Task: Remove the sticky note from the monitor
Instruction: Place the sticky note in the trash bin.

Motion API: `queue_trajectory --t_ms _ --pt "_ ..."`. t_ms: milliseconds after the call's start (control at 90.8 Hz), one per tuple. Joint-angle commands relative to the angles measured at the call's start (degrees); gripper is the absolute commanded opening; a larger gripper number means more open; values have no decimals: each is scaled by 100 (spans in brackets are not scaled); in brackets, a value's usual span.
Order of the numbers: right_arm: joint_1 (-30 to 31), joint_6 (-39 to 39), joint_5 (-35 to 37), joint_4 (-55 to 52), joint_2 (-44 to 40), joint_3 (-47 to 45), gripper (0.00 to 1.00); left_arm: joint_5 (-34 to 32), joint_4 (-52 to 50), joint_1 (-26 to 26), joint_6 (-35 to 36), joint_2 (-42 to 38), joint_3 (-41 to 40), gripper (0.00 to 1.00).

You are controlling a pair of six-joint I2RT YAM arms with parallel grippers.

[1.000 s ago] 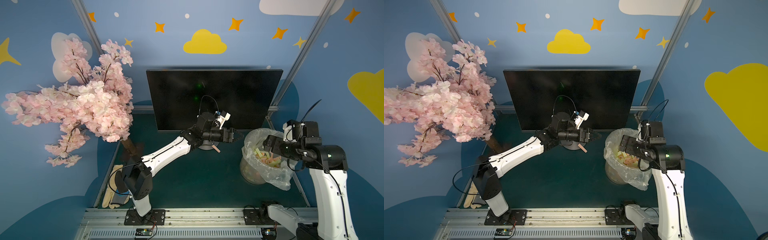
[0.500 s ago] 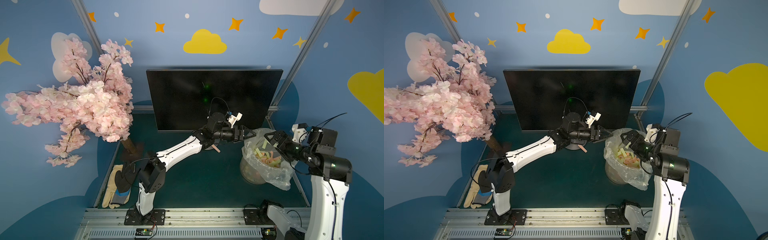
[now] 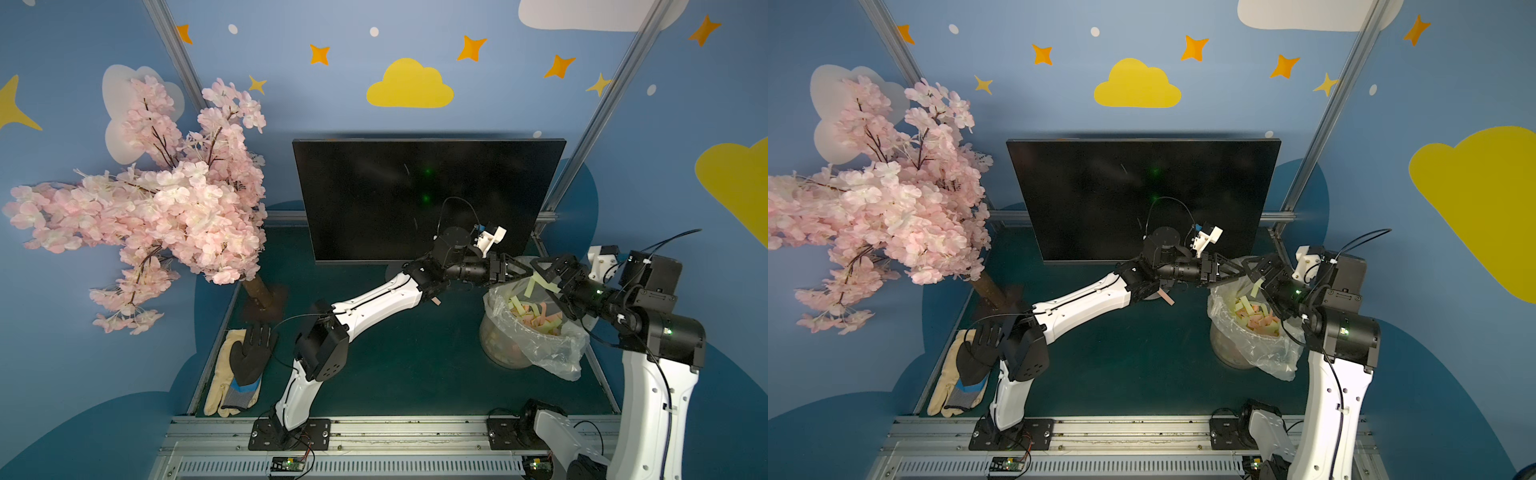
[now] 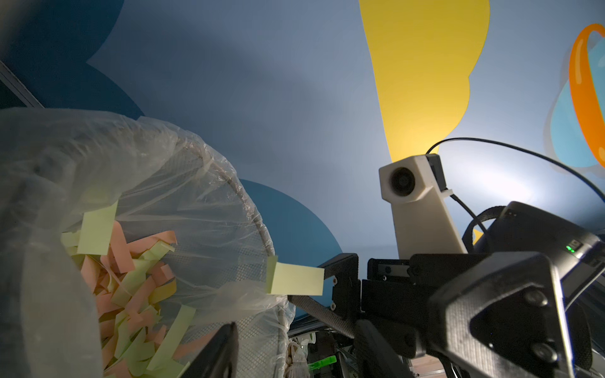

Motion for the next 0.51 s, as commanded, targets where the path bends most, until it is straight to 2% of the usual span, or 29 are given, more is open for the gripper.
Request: queue_trajectory --t_ms 0,319,496 --pt "-32 138 -151 215 -82 29 98 23 45 -51 -36 154 222 58" --pt "-32 248 -284 331 -116 -103 98 -12 10 -126 -85 528 736 48" --pt "-32 253 -295 357 -134 -155 98 -13 9 -152 -138 695 924 33"
